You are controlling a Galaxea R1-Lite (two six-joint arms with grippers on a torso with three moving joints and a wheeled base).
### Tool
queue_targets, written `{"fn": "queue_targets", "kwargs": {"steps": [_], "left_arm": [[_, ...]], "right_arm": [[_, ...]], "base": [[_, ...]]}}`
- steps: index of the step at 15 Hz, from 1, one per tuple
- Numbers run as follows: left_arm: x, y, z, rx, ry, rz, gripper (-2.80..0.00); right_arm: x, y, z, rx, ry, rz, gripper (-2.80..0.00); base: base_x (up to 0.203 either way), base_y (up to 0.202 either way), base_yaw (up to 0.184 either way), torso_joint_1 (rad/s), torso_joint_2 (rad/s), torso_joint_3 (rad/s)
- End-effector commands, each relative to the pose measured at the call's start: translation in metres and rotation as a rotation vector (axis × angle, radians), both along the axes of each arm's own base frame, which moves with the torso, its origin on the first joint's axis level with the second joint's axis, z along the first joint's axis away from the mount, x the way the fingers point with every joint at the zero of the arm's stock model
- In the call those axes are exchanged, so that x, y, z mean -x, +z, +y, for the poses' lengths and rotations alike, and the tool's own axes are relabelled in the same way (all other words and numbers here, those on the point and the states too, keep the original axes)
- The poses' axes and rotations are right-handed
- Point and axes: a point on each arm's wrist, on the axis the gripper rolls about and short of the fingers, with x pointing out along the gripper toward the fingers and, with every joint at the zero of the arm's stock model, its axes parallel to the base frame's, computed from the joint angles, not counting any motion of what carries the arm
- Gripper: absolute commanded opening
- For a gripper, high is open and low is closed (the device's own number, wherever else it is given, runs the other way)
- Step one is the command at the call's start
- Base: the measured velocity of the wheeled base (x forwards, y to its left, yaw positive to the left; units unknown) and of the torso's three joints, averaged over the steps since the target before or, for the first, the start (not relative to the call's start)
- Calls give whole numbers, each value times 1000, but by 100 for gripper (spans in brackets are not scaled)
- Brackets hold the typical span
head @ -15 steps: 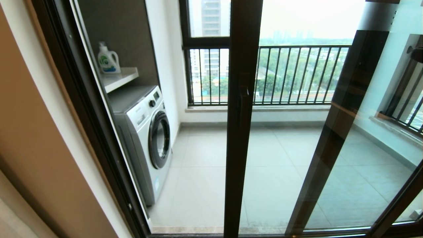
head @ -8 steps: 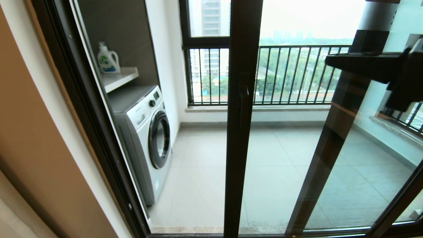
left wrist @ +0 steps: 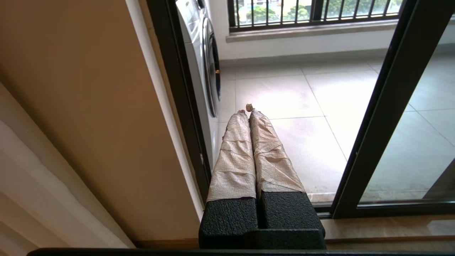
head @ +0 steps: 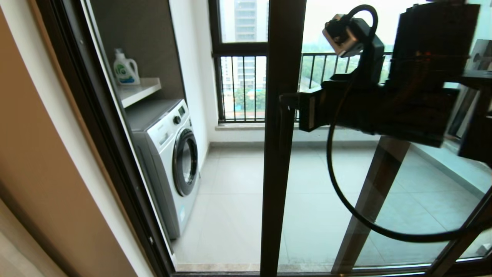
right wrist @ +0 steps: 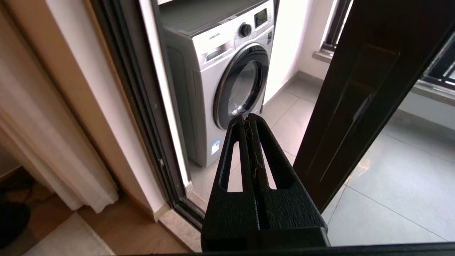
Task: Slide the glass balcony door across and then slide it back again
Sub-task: Open the slid door
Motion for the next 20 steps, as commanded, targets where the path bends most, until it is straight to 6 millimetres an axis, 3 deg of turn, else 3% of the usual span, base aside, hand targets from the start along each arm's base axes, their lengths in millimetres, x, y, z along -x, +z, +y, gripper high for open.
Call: {"fn": "queue_targets", "kwargs": {"steps": [1,5,10,13,20], "left_arm": [[0,0,0,-1,0,2,-280],[0,0,0,-1,0,2,-280],[0,0,0,-1,0,2,-280],[0,0,0,-1,0,2,-280],[0,0,0,-1,0,2,-280]], "right_arm": [[-33,-28,31,44,-55,51,-280],[-53,-58,65,83,-210,100,-280],[-67,-70,76,56,-236,142,-280],[-77,-74,70,51,-263,149,-280],[-99,-70,34,37,-362,144,-280]], "base": [[0,0,0,0,0,0],[0,0,0,0,0,0],[0,0,0,0,0,0],[0,0,0,0,0,0],[0,0,0,0,0,0]]}}
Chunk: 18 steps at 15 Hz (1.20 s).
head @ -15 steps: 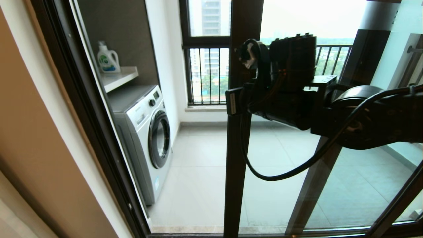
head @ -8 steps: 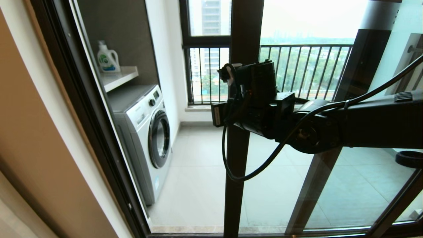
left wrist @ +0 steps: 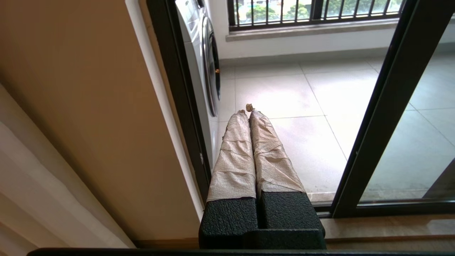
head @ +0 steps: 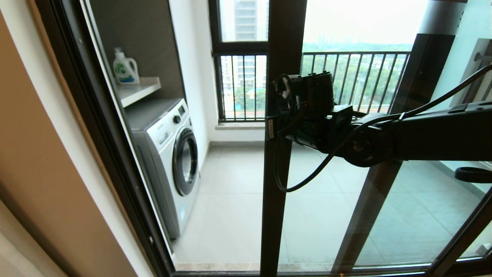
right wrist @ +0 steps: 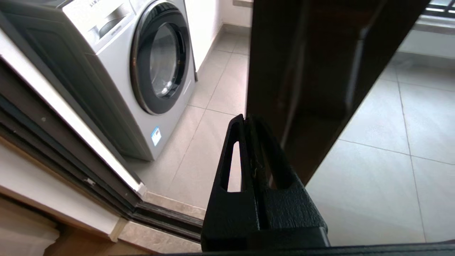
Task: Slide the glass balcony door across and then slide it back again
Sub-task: Open the slid door
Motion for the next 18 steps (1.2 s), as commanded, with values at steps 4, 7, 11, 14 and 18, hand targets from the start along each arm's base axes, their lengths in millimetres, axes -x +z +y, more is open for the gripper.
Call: {"fn": "queue_targets", "kwargs": {"steps": [4,7,11,14,18], "left_arm": [[0,0,0,0,0,2,-280],[0,0,0,0,0,2,-280],[0,0,0,0,0,0,-280],[0,0,0,0,0,2,-280],[0,0,0,0,0,2,-280]], "right_arm": [[-4,4,-13,-9,-34,-14,-280],[-5,6,-19,-14,-48,-24,-280],[-1,2,-31,-3,-67,-7,-280],[-4,-1,-39,-12,-86,-22,-280],[-6,1,-43,-16,-95,-27,-280]], "base": [[0,0,0,0,0,0],[0,0,0,0,0,0],[0,0,0,0,0,0],[0,0,0,0,0,0],[0,0,0,0,0,0]]}}
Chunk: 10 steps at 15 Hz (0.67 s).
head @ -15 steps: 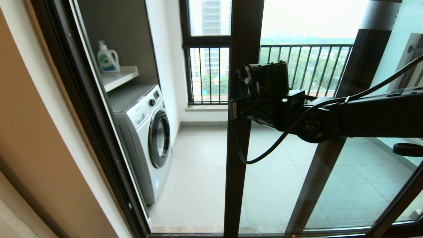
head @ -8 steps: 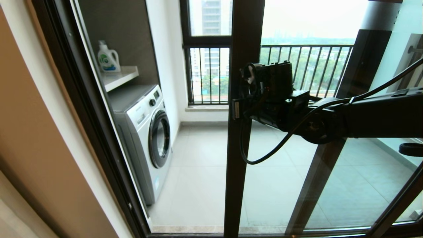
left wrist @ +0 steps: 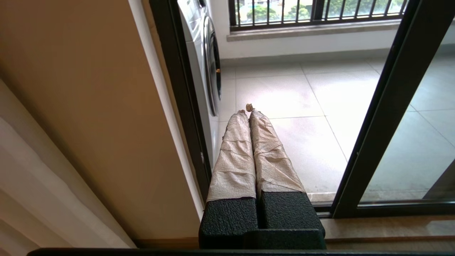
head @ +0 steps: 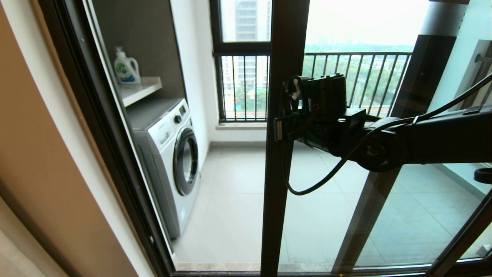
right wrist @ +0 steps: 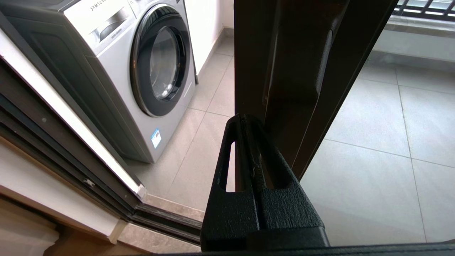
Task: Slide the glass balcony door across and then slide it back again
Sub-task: Open the slid door
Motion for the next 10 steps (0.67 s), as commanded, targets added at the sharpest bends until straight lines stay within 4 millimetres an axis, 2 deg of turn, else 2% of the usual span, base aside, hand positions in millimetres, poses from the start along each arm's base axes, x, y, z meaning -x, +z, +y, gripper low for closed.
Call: {"fn": "queue_targets", "kwargs": {"steps": [1,10], "left_arm": [[0,0,0,-1,0,0,-280],[0,0,0,-1,0,1,-280]], "right_arm": [[-1,4,-4,-5,-17,-12,-280],[-4,5,-16,-4,-48,-11,-280]], "base": [[0,0,0,0,0,0],[0,0,0,0,0,0]]}}
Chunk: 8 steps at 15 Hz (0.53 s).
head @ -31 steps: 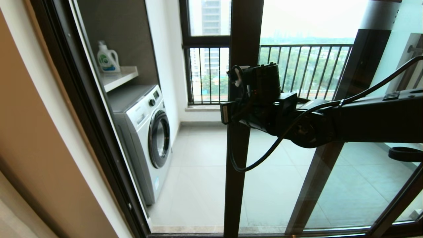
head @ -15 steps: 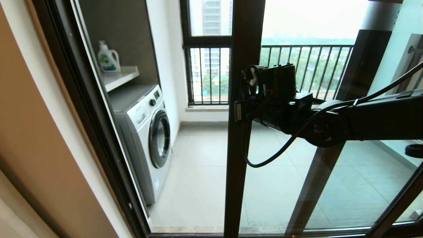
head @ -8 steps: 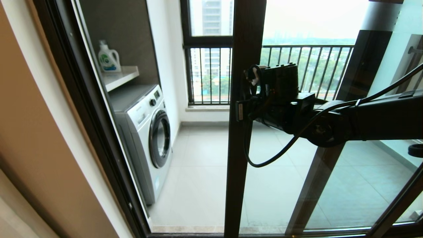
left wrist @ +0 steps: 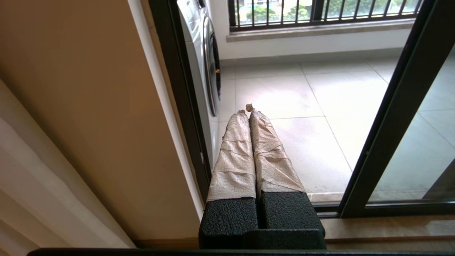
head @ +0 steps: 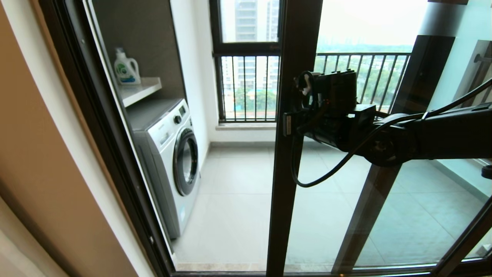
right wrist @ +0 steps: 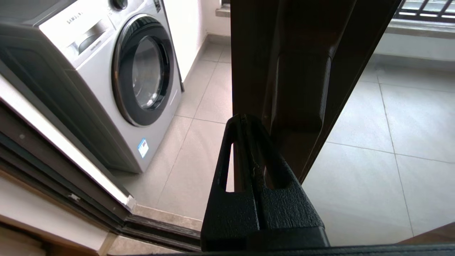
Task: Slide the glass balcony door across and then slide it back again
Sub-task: Open the slid door
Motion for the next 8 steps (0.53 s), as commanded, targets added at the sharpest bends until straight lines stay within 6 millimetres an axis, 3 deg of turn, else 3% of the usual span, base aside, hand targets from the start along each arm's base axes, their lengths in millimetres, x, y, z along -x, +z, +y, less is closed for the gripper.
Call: {"fn": "queue_targets", "kwargs": {"steps": [1,8], "left_arm": [[0,0,0,0,0,2,-280],[0,0,0,0,0,1,-280]], "right_arm": [[3,0,-3,2,2,6,-280],[5,2,-34,1,-63,3,-280]], "base": [[0,0,0,0,0,0],[0,0,0,0,0,0]]}}
